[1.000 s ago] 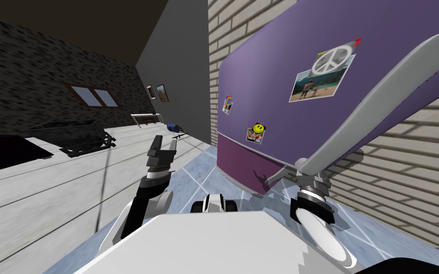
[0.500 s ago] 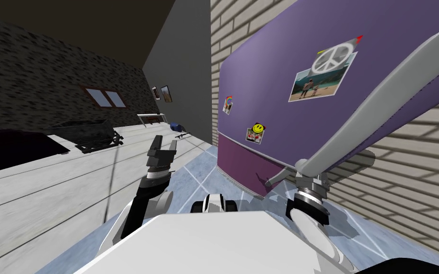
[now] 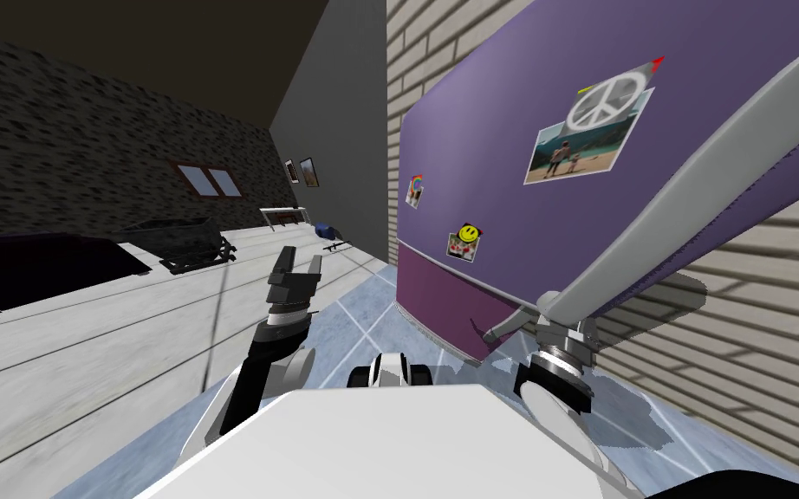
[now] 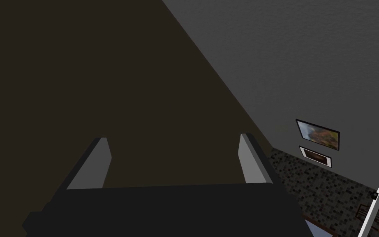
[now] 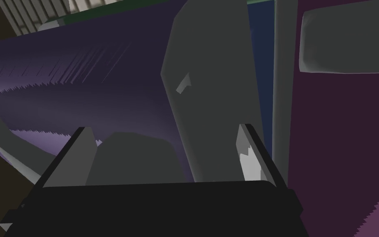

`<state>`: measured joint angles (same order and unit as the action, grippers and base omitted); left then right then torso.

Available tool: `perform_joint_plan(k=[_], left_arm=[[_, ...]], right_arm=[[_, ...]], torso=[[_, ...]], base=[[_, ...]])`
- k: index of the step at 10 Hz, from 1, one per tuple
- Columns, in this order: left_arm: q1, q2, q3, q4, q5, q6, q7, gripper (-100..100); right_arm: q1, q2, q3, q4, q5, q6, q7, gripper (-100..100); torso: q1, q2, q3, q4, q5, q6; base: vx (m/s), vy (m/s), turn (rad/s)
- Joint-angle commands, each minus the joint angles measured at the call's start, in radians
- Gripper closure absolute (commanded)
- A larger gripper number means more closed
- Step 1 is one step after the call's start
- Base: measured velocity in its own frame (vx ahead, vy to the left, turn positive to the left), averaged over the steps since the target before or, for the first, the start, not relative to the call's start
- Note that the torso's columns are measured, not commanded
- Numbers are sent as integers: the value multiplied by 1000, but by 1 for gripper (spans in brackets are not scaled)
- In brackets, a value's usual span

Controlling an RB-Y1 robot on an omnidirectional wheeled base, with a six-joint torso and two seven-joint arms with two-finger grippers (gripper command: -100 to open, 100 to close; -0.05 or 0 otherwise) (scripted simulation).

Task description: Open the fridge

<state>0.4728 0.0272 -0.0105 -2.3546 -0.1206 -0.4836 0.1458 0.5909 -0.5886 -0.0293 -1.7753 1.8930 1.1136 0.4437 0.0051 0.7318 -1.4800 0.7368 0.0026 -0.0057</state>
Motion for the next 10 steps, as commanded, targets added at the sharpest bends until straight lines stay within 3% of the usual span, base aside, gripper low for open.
perform_joint_plan(k=[1, 2, 5, 6, 7, 10], left_arm=[[0, 0, 0, 0, 0, 0, 0, 0], [0, 0, 0, 0, 0, 0, 0, 0], [0, 0, 0, 0, 0, 0, 0, 0], [0, 0, 0, 0, 0, 0, 0, 0], [0, 0, 0, 0, 0, 0, 0, 0], [0, 0, 0, 0, 0, 0, 0, 0]], right_arm=[[-10, -3, 26, 8, 25, 51, -1, -100], [-13, -3, 37, 14, 34, 71, -3, -100], [-11, -28, -3, -8, -21, 18, 10, -100], [-8, -16, 13, 9, -7, 32, 2, -100], [-5, -4, 26, 9, 18, 55, 1, 100], [7, 10, 3, 2, -11, 52, 27, 100]], torso=[[1, 0, 0, 0, 1, 0], [2, 0, 0, 1, 2, 0], [0, 3, 1, 2, 3, 4], [0, 5, 1, 3, 4, 4], [1, 7, 3, 2, 2, 3], [11, 6, 3, 3, 5, 8]], base=[[-8, -38, 47], [-11, -33, 43], [14, -21, -35], [18, -24, -21], [-24, 8, 55], [7, 163, -99]])
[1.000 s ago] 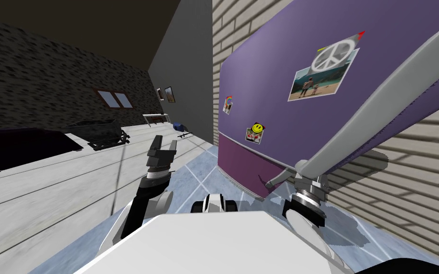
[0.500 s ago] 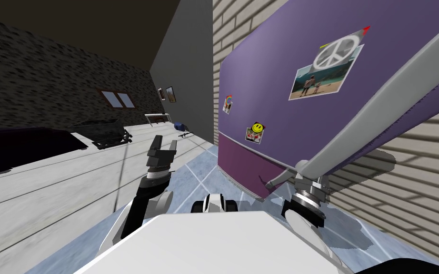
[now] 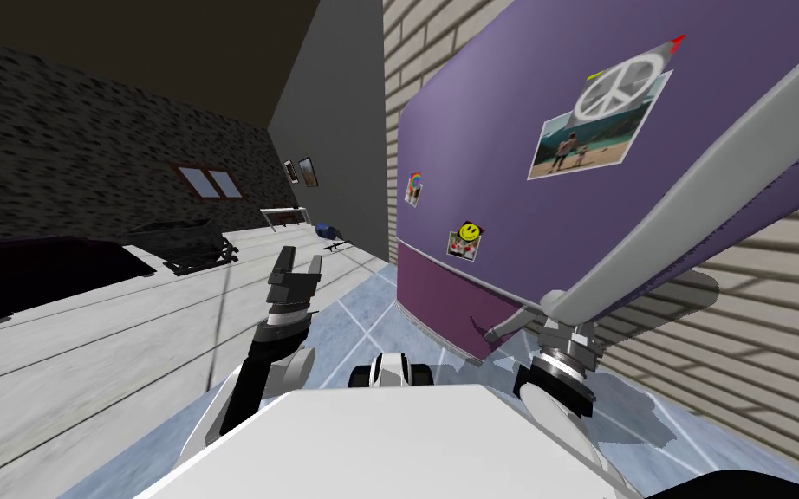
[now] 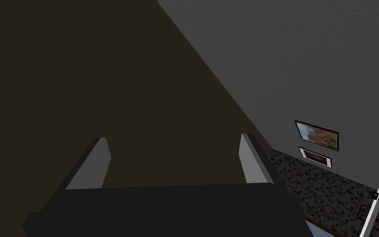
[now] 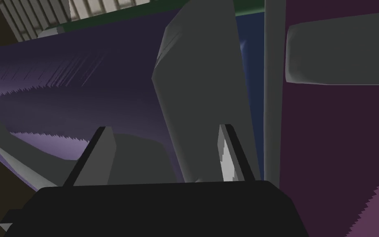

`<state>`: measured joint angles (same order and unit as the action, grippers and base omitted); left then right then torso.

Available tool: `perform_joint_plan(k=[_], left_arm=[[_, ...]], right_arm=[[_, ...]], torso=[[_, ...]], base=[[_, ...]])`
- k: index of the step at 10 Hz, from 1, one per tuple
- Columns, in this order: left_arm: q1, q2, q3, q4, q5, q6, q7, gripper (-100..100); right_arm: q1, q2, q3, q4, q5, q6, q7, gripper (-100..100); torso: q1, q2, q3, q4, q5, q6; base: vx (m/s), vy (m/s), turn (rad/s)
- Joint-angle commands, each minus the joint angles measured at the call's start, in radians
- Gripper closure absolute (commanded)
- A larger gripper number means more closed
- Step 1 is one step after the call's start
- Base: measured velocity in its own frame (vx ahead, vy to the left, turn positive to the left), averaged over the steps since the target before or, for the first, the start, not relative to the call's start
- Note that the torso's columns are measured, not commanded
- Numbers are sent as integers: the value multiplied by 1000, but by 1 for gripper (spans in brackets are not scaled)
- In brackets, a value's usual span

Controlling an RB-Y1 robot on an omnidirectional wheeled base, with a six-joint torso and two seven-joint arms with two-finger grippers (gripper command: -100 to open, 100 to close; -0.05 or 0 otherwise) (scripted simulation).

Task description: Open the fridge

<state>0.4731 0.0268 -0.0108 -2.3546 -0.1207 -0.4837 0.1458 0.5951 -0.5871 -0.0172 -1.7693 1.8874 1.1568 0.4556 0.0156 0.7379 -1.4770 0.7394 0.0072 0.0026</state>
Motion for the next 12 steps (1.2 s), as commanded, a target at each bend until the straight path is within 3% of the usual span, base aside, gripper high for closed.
perform_joint_plan(k=[1, 8, 9, 10, 12], left_arm=[[0, 0, 0, 0, 0, 0, 0, 0], [0, 0, 0, 0, 0, 0, 0, 0], [0, 0, 0, 0, 0, 0, 0, 0], [0, 0, 0, 0, 0, 0, 0, 0], [0, 0, 0, 0, 0, 0, 0, 0]], right_arm=[[7, 18, -17, -9, -13, 13, 29, 100], [41, 82, -71, -40, -63, 46, 124, 100], [44, 83, -56, -29, -60, 36, 114, 100], [56, 101, -57, -34, -66, 48, 133, 100], [69, 125, -66, -55, -68, 73, 163, 100]], torso=[[0, 2, 1, 1, 2, -4], [-1, 4, 0, 4, 7, -4], [-2, 3, 0, 3, 7, -3], [-11, 3, -1, 4, 6, -5], [-5, 0, -1, 0, 0, -3]], base=[[3, 250, -99], [-15, 336, -124], [-1, 156, -61], [25, 161, -69], [63, 276, -133]])
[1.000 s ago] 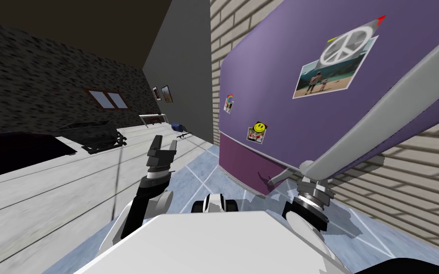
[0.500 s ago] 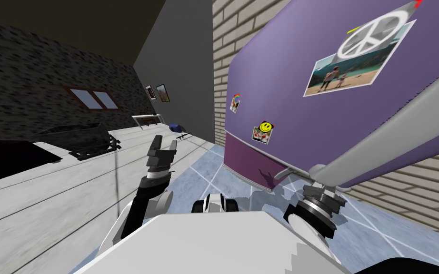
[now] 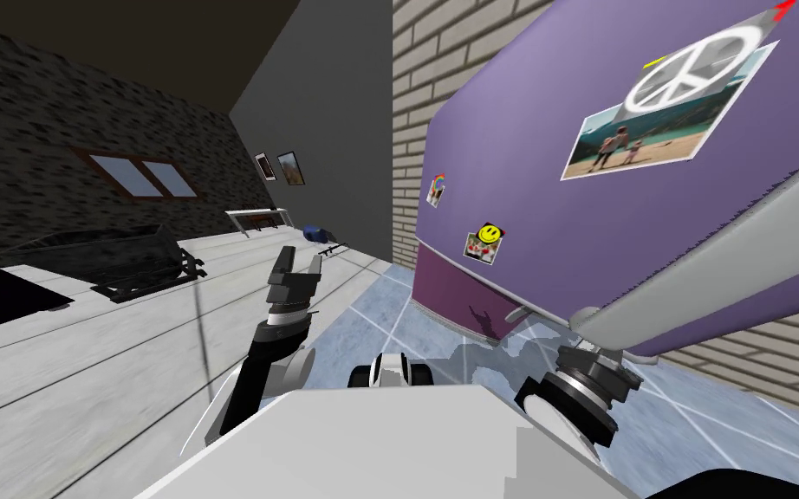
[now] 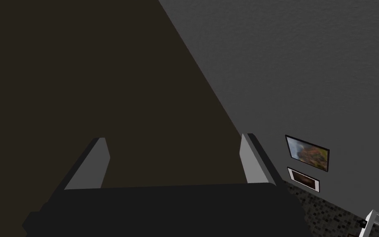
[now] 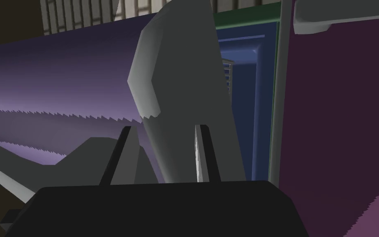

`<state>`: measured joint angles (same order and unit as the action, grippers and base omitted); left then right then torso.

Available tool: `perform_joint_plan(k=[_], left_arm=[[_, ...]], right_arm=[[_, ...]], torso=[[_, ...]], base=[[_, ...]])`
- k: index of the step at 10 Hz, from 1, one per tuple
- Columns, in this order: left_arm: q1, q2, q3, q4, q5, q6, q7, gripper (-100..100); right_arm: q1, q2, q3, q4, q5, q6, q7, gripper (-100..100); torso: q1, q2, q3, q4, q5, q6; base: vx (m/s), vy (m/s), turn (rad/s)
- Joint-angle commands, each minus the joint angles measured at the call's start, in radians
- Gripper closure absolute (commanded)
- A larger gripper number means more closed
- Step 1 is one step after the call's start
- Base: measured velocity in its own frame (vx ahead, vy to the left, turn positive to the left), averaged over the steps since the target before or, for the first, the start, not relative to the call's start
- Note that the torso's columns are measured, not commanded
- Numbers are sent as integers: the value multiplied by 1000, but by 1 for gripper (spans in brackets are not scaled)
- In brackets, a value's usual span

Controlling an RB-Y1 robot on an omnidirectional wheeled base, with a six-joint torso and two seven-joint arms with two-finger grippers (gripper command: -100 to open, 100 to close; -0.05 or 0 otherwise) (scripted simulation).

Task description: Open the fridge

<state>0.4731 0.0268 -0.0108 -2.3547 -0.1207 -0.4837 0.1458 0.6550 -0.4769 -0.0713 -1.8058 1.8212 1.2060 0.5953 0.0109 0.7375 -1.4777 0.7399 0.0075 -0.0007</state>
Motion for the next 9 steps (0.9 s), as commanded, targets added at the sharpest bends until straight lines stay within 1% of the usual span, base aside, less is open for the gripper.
perform_joint_plan(k=[1, 4, 7, 8, 9], left_arm=[[0, 0, 0, 0, 0, 0, 0, 0], [0, 0, 0, 0, 0, 0, 0, 0], [0, 0, 0, 0, 0, 0, 0, 0], [0, 0, 0, 0, 0, 0, 0, 0], [0, 0, 0, 0, 0, 0, 0, 0]], right_arm=[[16, 27, -17, -29, -4, 37, 39, 100], [35, 63, -31, -59, -8, 75, 84, 100], [55, 99, -44, -90, -12, 113, 130, 100], [56, 97, -33, -80, -18, 94, 121, 100], [10, 92, -54, -26, -34, 102, 146, 100]], torso=[[1, 0, 0, 0, 1, -1], [1, 0, -1, 1, 4, -3], [4, 6, 0, 2, 7, 0], [5, 7, 2, 3, 8, 2], [-5, 7, 1, 3, 7, 1]], base=[[29, 330, -92], [40, 348, -96], [25, 333, -82], [17, 157, -30], [-16, 185, 67]])
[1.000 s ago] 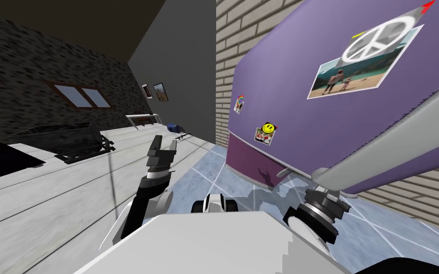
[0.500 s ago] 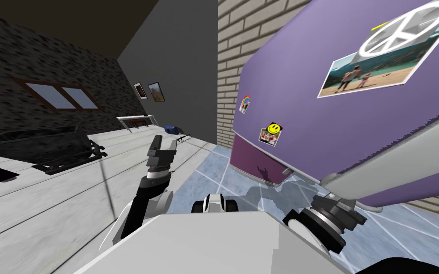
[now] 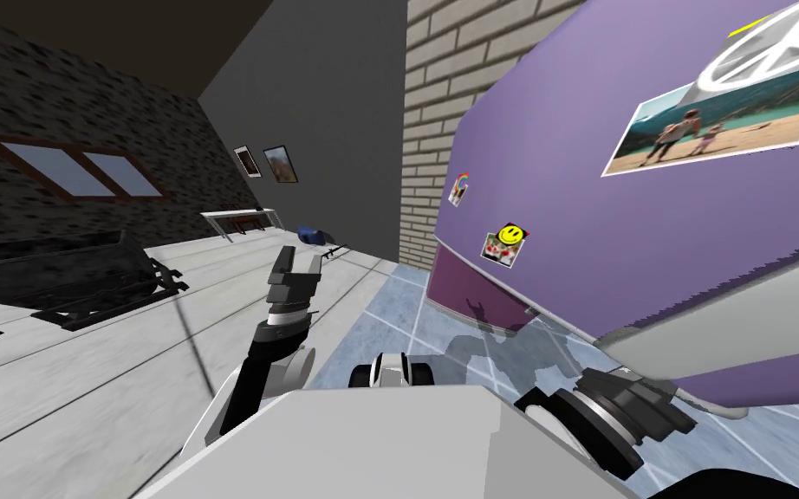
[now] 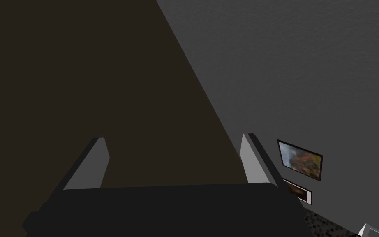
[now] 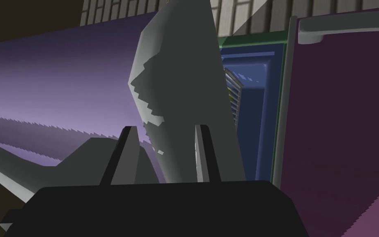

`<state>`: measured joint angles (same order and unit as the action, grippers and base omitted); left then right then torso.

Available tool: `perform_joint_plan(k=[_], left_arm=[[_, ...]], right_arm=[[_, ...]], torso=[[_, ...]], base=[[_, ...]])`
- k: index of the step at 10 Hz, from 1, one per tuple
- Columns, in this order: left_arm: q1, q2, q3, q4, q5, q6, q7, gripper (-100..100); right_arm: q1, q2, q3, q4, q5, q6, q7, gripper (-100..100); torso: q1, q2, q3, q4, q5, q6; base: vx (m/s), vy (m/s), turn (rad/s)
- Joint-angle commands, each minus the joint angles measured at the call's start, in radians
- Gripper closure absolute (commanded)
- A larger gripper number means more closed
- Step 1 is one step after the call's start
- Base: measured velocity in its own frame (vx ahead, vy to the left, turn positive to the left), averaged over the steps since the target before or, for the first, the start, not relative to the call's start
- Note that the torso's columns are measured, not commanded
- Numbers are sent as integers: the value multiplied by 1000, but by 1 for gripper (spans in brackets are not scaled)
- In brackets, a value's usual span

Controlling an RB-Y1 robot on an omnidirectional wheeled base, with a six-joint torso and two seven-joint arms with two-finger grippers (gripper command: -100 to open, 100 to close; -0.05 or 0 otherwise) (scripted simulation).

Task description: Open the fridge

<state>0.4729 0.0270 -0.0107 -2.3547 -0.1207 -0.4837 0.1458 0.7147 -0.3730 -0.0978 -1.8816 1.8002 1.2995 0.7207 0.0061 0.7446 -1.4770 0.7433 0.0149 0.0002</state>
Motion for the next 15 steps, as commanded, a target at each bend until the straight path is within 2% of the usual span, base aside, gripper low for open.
perform_joint_plan(k=[1, 2, 3, 4, 5, 6, 7, 8, 9, 10, 11, 12, 13, 15], left_arm=[[0, 0, 0, 0, 0, 0, 0, 0], [0, 0, 0, 0, 0, 0, 0, 0], [0, 0, 0, 0, 0, 0, 0, 0], [0, 0, 0, 0, 0, 0, 0, 0], [0, 0, 0, 0, 0, 0, 0, 0], [0, 0, 0, 0, 0, 0, 0, 0], [0, 0, 0, 0, 0, 0, 0, 0], [0, 0, 0, 0, 0, 0, 0, 0], [0, 0, 0, 0, 0, 0, 0, 0], [0, 0, 0, 0, 0, 0, 0, 0], [0, 0, 0, 0, 0, 0, 0, 0], [0, 0, 0, 0, 0, 0, 0, 0], [0, 0, 0, 0, 0, 0, 0, 0], [0, 0, 0, 0, 0, 0, 0, 0]], right_arm=[[-59, -12, -28, 61, -13, 9, 21, 100], [-92, -24, -55, 99, -27, 18, 42, 100], [-118, -24, -55, 123, -27, 18, 42, 100], [-150, -37, -83, 163, -40, 27, 62, 100], [-177, -37, -83, 184, -40, 27, 62, 100], [-207, -49, -111, 230, -53, 36, 83, 100], [-233, -49, -111, 246, -53, 36, 83, 100], [-260, -61, -138, 282, -67, 45, 104, 100], [-288, -61, -138, 307, -67, 45, 104, 100], [-295, -61, -138, 307, -67, 45, 104, 100], [-331, -73, -166, 363, -80, 54, 125, 100], [-355, -73, -166, 368, -80, 54, 125, 100], [-346, -90, -182, 357, -113, 18, 146, -100], [-356, -116, -206, 343, -146, -20, 172, -100]], torso=[[3, -3, 0, -2, -4, -3], [3, -5, 0, -3, -6, -2], [4, -6, -1, -3, -6, -3], [1, -6, -1, -3, -6, -2], [3, -6, -1, -3, -6, -2], [3, -7, -2, -4, -6, -2], [6, -6, -1, -4, -6, -2], [3, -8, -3, -3, -4, -3], [6, -8, -3, -4, -4, -4], [2, -8, -3, -3, -4, -4], [-2, -8, -3, -3, -3, -3], [3, -8, -3, -4, -5, -6], [6, -9, -3, -4, -4, -5], [-5, -9, -2, -5, -11, -2]], base=[[-45, 199, 40], [-66, 219, 92], [-69, 185, 43], [-61, 219, 98], [-38, 208, 24], [-52, 258, 81], [-16, 226, 28], [-32, 253, 85], [-36, 195, 36], [-3, 80, -9], [-23, 134, 62], [-28, 149, 46], [-23, 92, -47], [-6, 43, -71]])
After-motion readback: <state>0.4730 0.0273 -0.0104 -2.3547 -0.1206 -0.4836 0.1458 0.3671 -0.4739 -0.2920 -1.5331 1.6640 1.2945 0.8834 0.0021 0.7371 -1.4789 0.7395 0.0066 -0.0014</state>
